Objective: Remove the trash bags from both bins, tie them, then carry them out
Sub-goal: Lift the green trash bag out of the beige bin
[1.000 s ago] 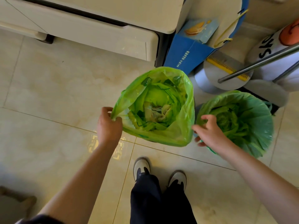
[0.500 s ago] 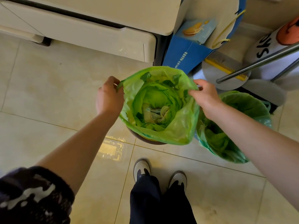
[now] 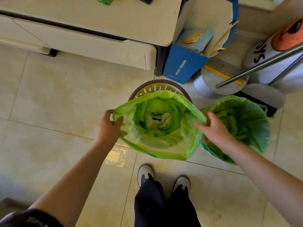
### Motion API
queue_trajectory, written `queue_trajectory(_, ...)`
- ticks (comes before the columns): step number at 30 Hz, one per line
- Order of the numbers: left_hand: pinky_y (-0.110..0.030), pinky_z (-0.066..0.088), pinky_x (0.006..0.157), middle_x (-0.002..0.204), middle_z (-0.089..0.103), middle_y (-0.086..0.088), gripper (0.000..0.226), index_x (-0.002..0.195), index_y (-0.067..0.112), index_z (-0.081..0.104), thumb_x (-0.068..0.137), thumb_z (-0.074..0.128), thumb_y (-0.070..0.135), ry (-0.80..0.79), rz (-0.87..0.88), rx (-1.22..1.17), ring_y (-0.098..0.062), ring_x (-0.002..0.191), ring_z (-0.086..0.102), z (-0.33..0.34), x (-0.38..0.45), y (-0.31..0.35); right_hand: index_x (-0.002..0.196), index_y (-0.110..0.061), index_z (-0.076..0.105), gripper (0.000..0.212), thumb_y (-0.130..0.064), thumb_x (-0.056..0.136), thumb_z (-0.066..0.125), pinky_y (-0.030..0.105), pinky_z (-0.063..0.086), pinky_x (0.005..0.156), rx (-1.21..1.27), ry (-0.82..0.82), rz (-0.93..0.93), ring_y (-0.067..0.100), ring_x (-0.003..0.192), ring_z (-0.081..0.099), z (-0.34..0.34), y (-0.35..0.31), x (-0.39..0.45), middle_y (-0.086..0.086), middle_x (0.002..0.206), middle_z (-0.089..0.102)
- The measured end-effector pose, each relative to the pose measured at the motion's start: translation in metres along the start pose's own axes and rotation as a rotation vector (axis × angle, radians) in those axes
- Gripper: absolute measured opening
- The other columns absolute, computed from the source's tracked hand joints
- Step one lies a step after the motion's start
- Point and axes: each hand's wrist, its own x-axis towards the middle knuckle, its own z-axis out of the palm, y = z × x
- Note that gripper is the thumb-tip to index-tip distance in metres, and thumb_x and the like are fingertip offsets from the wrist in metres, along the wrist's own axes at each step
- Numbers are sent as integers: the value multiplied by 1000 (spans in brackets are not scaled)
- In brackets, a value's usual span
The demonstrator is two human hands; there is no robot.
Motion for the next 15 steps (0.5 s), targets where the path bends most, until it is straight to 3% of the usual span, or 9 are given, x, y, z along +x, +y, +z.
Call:
queue_trajectory(3,-47,60,70,94,70,-14,35,128,19,56,93,52,18,-81,56,193,-32,75,70,2,5,12,105,-24,55,17,-25,89,61,27,49,46,-110,-96,45,24,78,66,11,-4,3,4,97,65)
queue_trajectory(7,-49,61,70,87,70,-13,34,116,15,65,93,44,4,-66,-79,-131,-32,81,70,-3,3,26,87,-14,65,19,-7,91,49,20,44,40,-124,51,-103,25,56,60,15,-11,0,18,82,67)
queue_trajectory(10,-50,60,70,84,69,-11,35,104,16,69,89,45,-5,-88,-53,-235,-31,78,71,-5,-11,38,85,0,69,21,-5,91,50,39,57,57,5,154,-179,27,60,61,8,-21,-9,29,82,68)
queue_trajectory(12,-48,61,70,85,70,-13,38,94,20,70,87,45,-9,-89,-1,-243,-31,77,71,-8,-24,48,90,1,72,20,-5,91,52,50,58,70,100,157,-208,30,67,64,2,-32,-16,27,82,70)
queue_trajectory(15,-35,61,60,80,70,-11,36,98,15,70,87,47,-10,-66,52,-320,-23,69,71,-20,-44,68,89,-8,75,20,-9,91,55,39,56,75,120,189,-289,25,73,64,-14,-53,-34,21,84,72)
